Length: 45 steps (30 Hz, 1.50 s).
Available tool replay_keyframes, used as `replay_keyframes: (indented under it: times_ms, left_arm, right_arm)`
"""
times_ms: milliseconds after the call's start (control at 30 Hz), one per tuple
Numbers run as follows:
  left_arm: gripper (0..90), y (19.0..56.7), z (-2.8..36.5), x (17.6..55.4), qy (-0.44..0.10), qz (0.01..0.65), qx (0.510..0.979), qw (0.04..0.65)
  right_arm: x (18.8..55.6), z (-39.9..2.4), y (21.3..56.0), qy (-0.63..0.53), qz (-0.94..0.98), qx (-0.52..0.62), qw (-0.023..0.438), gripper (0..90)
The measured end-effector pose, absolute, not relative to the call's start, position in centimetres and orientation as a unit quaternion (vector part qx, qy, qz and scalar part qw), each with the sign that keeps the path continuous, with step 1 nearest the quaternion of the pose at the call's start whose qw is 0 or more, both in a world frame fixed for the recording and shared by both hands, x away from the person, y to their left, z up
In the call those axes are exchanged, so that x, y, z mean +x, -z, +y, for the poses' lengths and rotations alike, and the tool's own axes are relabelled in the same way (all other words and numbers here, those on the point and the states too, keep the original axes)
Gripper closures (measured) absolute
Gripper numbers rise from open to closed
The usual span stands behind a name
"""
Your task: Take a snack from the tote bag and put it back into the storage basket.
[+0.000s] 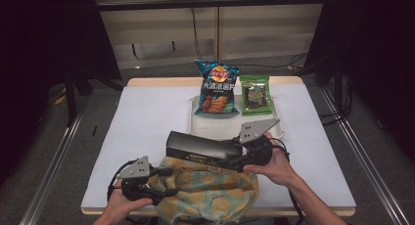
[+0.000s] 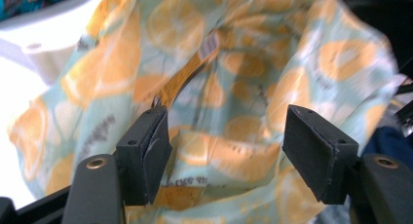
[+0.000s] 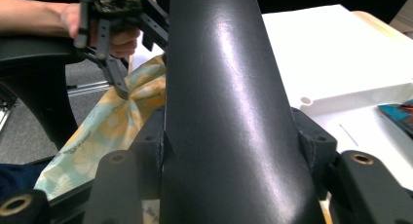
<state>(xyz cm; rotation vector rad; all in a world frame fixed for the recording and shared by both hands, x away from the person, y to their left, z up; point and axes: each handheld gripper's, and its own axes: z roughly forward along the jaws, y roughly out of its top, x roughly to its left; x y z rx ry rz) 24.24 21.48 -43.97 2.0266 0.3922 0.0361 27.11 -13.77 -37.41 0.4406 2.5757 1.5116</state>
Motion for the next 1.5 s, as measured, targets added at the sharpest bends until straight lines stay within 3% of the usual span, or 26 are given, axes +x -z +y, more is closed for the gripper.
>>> replay_keyframes:
  times_ms: [233, 533, 1133, 1500]
  left_arm:
    - [36.7, 43.0, 22.6, 24.3, -0.026, 0.178, 0.817, 0.548]
    - [37.5, 42.9, 23.6, 24.7, -0.042, 0.197, 0.809, 0.552]
    - [17.1, 43.6, 24.6, 25.7, -0.060, 0.242, 0.806, 0.537]
    - [10.1, 43.7, 24.7, 25.8, -0.067, 0.251, 0.805, 0.533]
  right_arm:
    - [27.9, -15.5, 36.4, -0.506, 0.843, 0.165, 0.080, 43.4]
    - [29.5, -17.3, 36.3, -0.493, 0.844, 0.187, 0.098, 43.4]
    - [34.8, -18.1, 39.8, -0.433, 0.871, 0.214, 0.088, 43.5]
    - [37.3, -18.8, 40.8, -0.421, 0.874, 0.224, 0.093, 43.5]
